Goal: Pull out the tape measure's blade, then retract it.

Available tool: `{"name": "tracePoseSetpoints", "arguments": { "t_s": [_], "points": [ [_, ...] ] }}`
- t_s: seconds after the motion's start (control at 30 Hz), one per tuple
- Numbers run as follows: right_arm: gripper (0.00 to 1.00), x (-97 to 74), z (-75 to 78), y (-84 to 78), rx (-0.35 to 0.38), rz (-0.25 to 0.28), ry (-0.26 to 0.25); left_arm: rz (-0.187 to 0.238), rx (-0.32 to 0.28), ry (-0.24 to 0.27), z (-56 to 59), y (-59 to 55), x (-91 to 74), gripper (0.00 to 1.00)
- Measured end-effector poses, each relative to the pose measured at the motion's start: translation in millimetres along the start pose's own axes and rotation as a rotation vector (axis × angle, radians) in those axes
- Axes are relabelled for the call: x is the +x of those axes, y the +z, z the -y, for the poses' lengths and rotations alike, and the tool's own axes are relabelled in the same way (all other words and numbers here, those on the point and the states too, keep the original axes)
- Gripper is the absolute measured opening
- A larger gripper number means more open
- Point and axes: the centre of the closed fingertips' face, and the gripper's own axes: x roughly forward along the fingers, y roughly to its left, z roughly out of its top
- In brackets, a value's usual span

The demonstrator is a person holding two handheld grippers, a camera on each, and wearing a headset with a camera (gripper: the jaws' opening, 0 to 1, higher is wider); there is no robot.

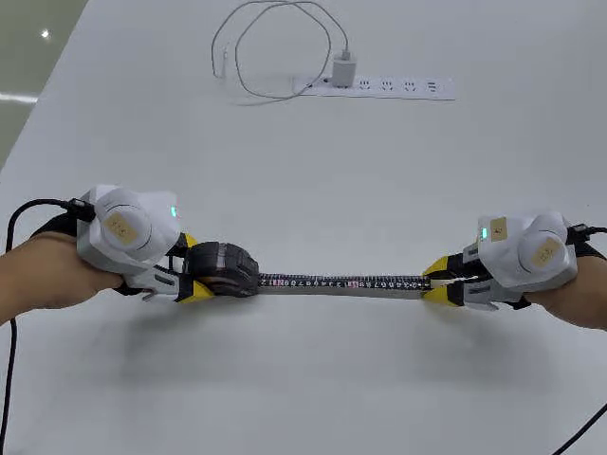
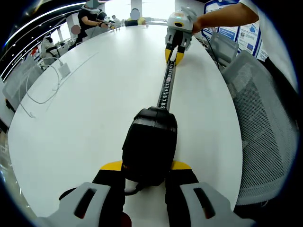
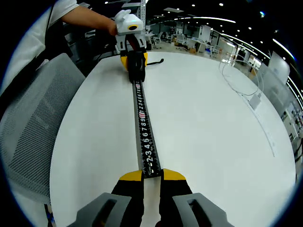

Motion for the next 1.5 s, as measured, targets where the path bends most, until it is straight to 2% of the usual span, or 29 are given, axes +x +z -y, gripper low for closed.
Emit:
{"name": "tracePoseSetpoints", "arguments": {
  "t_s": [0.6, 1.13, 1.5],
  "points": [
    [0.08, -2.4, 1.7, -3.9, 0.01, -0.015, -0.002, 0.0, -0.013, 0.002, 0.5, 0.1, 0.1, 0.28],
    [0.1, -2.1, 1.5, -4.2, -0.036, -0.042, 0.011, 0.0, -0.027, 0.009, 0.0, 1.4, -0.7, 0.29],
    [0.1, -2.7, 2.7, -6.1, -0.028, -0.046, 0.009, 0.002, -0.031, 0.008, -0.3, 2.1, -0.5, 0.29]
  ]
}}
